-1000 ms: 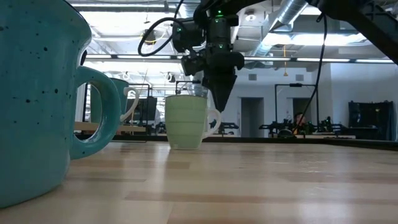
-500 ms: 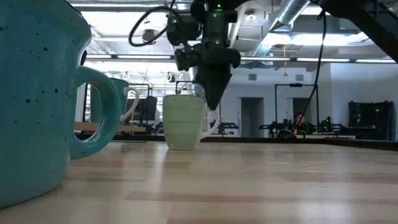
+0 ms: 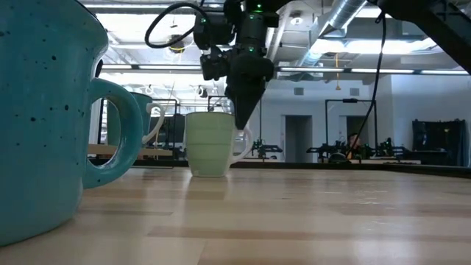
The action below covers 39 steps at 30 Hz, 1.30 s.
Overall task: Stack small to large cups/mugs on shelf
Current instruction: Put the green mug on the shelf
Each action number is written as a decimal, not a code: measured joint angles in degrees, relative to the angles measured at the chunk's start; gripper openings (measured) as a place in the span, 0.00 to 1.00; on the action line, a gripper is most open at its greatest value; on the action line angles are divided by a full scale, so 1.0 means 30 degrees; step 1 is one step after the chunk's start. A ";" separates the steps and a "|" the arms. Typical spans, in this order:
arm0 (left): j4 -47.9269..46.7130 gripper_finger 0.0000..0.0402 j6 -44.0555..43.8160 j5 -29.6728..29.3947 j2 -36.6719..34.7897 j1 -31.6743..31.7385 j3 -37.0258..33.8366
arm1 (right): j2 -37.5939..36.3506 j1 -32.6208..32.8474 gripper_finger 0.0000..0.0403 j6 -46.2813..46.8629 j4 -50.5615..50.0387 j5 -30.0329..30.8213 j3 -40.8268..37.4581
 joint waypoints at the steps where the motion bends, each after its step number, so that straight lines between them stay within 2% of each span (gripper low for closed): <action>1: 0.0002 0.24 0.0000 0.0000 0.0000 0.0000 0.0000 | 0.0000 0.0000 0.33 0.0000 0.0021 0.0000 -0.0015; 25: -0.0334 0.24 0.0007 0.0000 0.0000 0.0000 -0.0007 | 0.0000 0.0029 0.33 -0.1100 0.0038 0.0102 -0.0342; 32: -0.0326 0.24 0.0007 0.0000 0.0000 0.0000 -0.0007 | 0.0007 0.0087 0.32 0.0291 0.0650 0.0095 -0.0342; 39: -0.0326 0.24 0.0007 0.0000 0.0000 0.0000 -0.0007 | 0.0007 0.0087 0.32 -0.0425 0.0343 0.0095 -0.0342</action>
